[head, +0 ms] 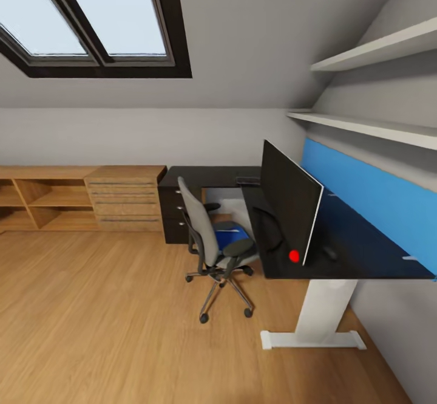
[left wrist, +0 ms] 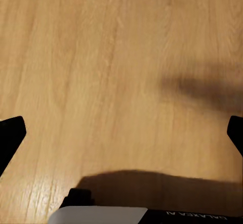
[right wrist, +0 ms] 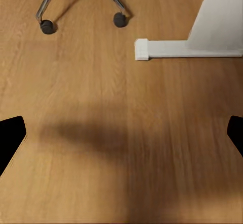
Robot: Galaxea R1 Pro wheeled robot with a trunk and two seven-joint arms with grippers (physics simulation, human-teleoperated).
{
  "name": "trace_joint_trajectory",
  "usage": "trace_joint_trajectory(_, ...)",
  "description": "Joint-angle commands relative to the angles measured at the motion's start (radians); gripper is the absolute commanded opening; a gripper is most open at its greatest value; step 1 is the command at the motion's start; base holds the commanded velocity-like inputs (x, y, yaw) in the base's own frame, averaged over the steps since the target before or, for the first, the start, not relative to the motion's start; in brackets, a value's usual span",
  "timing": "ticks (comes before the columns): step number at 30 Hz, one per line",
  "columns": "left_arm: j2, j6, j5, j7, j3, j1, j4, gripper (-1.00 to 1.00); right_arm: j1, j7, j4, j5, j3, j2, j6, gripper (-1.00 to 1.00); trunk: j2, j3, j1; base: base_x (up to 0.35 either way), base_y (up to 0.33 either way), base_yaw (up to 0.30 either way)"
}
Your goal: In the bedroom, organize the workspace by keeping the computer under the desk, ensuring the monitor is on the desk, placing the keyboard on the desk next to the monitor, placing the mouse on the desk next to the keyboard, moving the folder from the swivel chair onto the desk next to the mouse, stacking the notebook on top of the folder with the pen on top of the notebook, and positioning the swivel chair next to the desk.
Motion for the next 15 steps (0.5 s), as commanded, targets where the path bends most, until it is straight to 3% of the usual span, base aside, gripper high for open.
trace_joint_trajectory(1, 0.0, -0.001, 0.008, -0.001, 0.001, 0.0, -0.001, 1.0, -0.001, 0.0, 0.001, 0.0, 0.0, 0.0, -0.003, 1.0, -0.001, -0.001, 0.001, 0.247, 0.252, 0.0)
trace_joint_trajectory(15, -0.001, -0.002, 0.007, -0.002, -0.002, 0.0, 0.012, 1.0, -0.001, -0.002, 0.002, 0.0, 0.0, 0.001, -0.005, 1.0, -0.001, -0.001, 0.001, 0.293, 0.173, 0.0)
